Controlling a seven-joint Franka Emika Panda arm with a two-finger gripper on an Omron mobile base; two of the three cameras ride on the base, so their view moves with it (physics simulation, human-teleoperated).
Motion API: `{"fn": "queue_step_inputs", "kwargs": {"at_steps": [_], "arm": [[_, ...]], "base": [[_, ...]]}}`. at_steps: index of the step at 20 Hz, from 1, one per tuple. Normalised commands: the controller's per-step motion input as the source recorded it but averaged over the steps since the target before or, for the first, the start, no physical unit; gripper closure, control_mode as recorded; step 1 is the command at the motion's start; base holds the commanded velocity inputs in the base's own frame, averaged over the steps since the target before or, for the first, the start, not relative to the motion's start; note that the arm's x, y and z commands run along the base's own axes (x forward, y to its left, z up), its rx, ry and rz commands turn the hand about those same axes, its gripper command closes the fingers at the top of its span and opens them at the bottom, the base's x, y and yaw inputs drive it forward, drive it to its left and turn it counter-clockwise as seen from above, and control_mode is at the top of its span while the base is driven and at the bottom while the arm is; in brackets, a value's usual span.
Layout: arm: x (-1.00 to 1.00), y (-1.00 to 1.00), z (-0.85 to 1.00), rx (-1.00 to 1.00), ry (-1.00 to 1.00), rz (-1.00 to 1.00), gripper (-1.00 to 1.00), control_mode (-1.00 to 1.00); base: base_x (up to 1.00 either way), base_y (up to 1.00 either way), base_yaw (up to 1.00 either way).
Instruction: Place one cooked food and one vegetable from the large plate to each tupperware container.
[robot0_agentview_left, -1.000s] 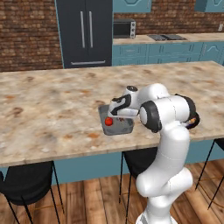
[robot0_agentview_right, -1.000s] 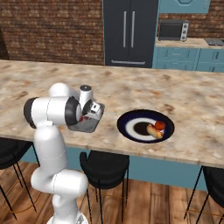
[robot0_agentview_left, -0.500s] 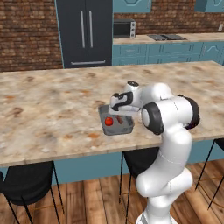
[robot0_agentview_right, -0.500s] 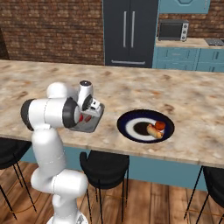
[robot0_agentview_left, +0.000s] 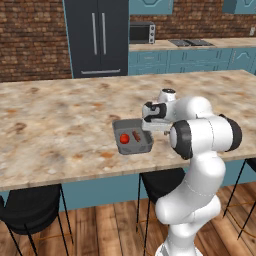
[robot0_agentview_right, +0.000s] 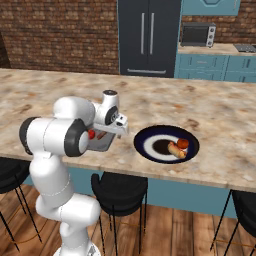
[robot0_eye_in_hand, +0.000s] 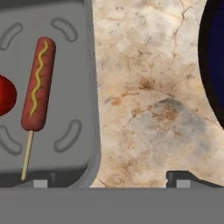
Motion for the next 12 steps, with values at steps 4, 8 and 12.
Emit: {"fn": "queue_step_inputs", "kwargs": {"at_steps": [4, 8, 12], "arm": [[0.00, -0.91, 0.00, 0.00, 0.12, 0.02, -1.00, -1.00], [0.00, -0.91, 0.00, 0.00, 0.00, 0.09, -1.00, -1.00], [-0.13, -0.77, 0.00, 0.00, -0.02, 0.29, -1.00, -1.00]], "base": [[0.00, 0.00, 0.00], [0.00, 0.00, 0.00], [0.00, 0.00, 0.00]]}}
